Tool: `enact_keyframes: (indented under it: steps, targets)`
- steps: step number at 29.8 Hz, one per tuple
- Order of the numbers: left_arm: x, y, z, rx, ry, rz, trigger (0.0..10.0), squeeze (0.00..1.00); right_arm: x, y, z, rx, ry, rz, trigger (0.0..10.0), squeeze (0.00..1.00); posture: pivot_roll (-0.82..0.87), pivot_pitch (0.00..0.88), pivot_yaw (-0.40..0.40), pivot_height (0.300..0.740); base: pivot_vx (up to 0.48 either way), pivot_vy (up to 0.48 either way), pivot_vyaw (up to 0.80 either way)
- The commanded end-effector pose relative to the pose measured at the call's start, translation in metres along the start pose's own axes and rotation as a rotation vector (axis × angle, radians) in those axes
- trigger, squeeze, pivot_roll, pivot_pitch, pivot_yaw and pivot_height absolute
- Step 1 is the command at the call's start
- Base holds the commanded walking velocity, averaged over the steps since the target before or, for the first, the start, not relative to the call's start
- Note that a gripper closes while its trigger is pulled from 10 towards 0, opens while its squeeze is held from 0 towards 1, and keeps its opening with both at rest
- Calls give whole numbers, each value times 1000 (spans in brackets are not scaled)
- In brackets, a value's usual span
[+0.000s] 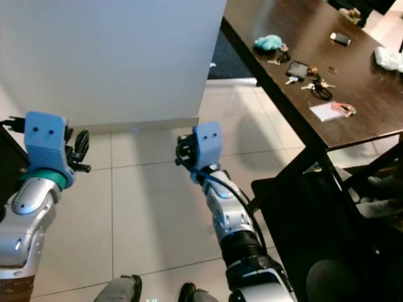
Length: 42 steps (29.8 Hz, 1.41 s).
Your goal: Hang keys on a hook
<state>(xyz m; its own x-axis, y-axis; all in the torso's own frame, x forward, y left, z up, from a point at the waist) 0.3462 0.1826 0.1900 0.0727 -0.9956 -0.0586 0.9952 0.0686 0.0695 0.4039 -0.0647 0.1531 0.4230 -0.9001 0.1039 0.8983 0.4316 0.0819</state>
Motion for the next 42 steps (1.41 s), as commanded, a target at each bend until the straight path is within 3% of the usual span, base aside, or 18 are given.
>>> enact_keyframes:
  steps: [1, 3, 4, 6, 8, 9, 11, 15, 20, 25, 28, 32, 39, 41, 42]
  targets:
    - [9, 1, -1, -2, -28, -20, 10000, 0, 11, -1, 4, -1, -25, -14, 10000, 0, 191, 146, -46, 740, 0, 0, 0]
    - [14, 4, -1, 3, -42, -30, 10000, 0, 17, -1, 8, 6, -37, -22, 10000, 0, 191, 146, -46, 740, 0, 0, 0]
    - [24, 11, -2, 6, -60, -51, 10000, 0, 32, -3, 11, 5, -57, -54, 10000, 0, 124, 109, -37, 740, 0, 0, 0]
    - [24, 11, -2, 6, -60, -51, 10000, 0, 32, -3, 11, 5, -57, -54, 10000, 0, 124, 109, -37, 740, 0, 0, 0]
    - [54, 27, 4, 28, -103, -130, 10000, 0, 67, -18, 18, 12, -120, -138, 10000, 0, 22, 48, 3, 740, 0, 0, 0]
    - [54, 27, 4, 28, -103, -130, 10000, 0, 67, -18, 18, 12, -120, -138, 10000, 0, 22, 48, 3, 740, 0, 0, 0]
    - [74, 37, 10, 50, -74, -188, 10000, 0, 94, -37, 17, -3, -152, -217, 10000, 0, -4, 15, 55, 740, 0, 0, 0]
    - [77, 35, 15, 85, 24, -236, 10000, 0, 108, -54, 8, -19, -72, -280, 10000, 0, -3, 0, 72, 740, 0, 0, 0]
    - [57, 30, 6, 49, 21, -203, 10000, 0, 90, -48, -3, -52, -45, -213, 10000, 0, 71, 12, 16, 740, 0, 0, 0]
    - [29, 19, 0, 43, -17, -85, 10000, 0, 52, -10, 2, -42, 15, -102, 10000, 0, 168, 0, -38, 740, 0, 0, 0]
    - [25, 18, 0, 48, -12, -84, 10000, 0, 43, -6, 4, -35, 12, -76, 10000, 0, 171, 0, -35, 740, 0, 0, 0]
    - [22, 18, -1, 51, -5, -90, 10000, 0, 43, -7, 6, -28, 2, -77, 10000, 0, 173, 0, -26, 740, 0, 0, 0]
    - [22, 12, -1, 81, 60, -152, 10000, 0, 58, -15, 5, -27, -10, -141, 10000, 0, 183, 0, -15, 740, 0, 0, 0]
    - [21, 11, 3, 94, 41, -152, 10000, 0, 58, -14, 6, -20, -3, -145, 10000, 0, 196, 0, -7, 740, 0, 0, 0]
    - [20, 10, 8, 107, -30, -141, 10000, 0, 57, -12, 9, -3, -4, -149, 10000, 0, 206, 0, -2, 740, 0, 0, 0]
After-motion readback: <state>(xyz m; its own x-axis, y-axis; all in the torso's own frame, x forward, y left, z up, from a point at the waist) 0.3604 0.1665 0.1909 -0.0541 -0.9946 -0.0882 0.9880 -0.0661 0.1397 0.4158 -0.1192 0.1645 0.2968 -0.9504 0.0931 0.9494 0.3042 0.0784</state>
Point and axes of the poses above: a point about 5 cm out from each wrist's last joint towards the gripper, its own y axis pointing out of the wrist towards the gripper, its own z axis along the axis of the wrist's last joint, x = y × z, the point moved 5 cm from there along y, pointing out of the wrist towards the gripper, and after that the axes turned 6 degrees about -y, right-handed, at the moved point
